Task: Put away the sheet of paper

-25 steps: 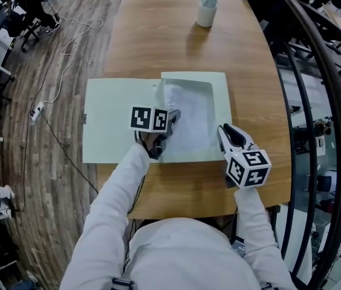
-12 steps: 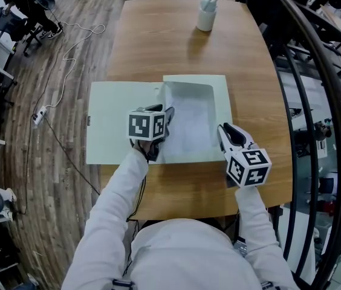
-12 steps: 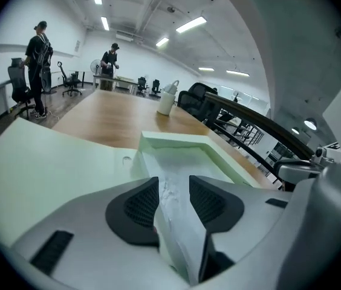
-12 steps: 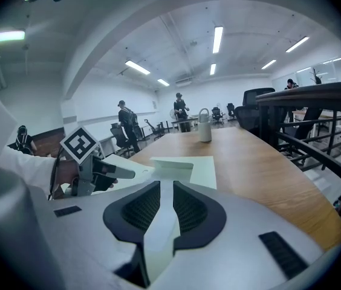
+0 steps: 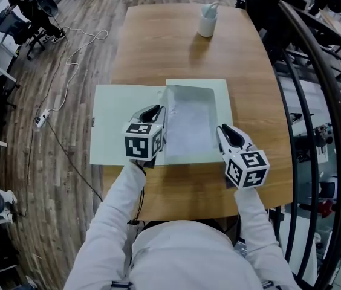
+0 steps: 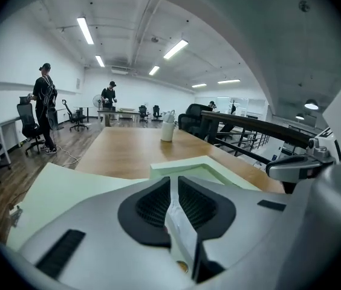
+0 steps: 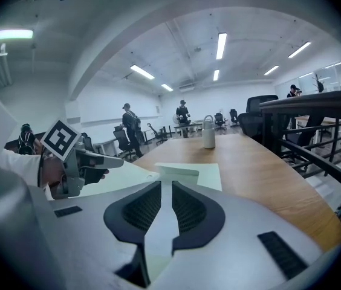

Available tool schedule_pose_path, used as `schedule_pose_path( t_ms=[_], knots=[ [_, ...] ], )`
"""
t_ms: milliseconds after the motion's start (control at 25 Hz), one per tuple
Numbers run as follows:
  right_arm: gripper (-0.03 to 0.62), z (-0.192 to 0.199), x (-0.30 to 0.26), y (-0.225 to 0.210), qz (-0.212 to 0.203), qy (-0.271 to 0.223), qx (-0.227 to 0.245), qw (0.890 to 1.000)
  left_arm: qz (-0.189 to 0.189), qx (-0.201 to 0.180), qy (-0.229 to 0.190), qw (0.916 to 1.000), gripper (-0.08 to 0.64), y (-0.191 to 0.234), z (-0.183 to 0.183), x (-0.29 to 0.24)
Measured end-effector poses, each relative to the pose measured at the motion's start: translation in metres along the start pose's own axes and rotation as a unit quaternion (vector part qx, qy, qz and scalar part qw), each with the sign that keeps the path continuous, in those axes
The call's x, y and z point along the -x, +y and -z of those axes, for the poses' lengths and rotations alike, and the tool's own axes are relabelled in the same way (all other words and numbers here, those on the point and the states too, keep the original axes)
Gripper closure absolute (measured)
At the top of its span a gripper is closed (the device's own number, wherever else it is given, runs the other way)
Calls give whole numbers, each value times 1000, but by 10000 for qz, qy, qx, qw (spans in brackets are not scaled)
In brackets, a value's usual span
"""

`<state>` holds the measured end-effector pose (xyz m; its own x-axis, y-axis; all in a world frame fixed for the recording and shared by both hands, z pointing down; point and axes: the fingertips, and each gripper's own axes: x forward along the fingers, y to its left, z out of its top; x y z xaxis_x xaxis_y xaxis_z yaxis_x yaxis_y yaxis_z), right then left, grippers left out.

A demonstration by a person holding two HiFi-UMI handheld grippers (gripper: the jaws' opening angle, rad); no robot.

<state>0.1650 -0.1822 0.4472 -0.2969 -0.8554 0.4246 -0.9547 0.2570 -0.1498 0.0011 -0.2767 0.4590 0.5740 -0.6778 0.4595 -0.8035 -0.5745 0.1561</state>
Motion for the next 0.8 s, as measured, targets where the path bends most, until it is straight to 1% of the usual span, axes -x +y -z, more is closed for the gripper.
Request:
schedule_pose_path(
  t_ms=[280, 480, 680, 800],
  knots=[
    [526, -10, 7, 9, 29, -198, 117, 9997, -264, -310, -479, 9980, 535, 0, -15, 36],
    [555, -17, 14, 14, 122, -370, 211, 9990, -308, -372, -727, 9962, 543, 2, -15, 60],
    [565, -21, 21, 13, 168, -468, 301, 9983, -335, -413, -795, 9954, 543, -4, -12, 68],
    [565, -19, 23, 16, 224, -485, 442, 9976, -345, -423, -824, 9951, 543, -6, -9, 72]
  ],
)
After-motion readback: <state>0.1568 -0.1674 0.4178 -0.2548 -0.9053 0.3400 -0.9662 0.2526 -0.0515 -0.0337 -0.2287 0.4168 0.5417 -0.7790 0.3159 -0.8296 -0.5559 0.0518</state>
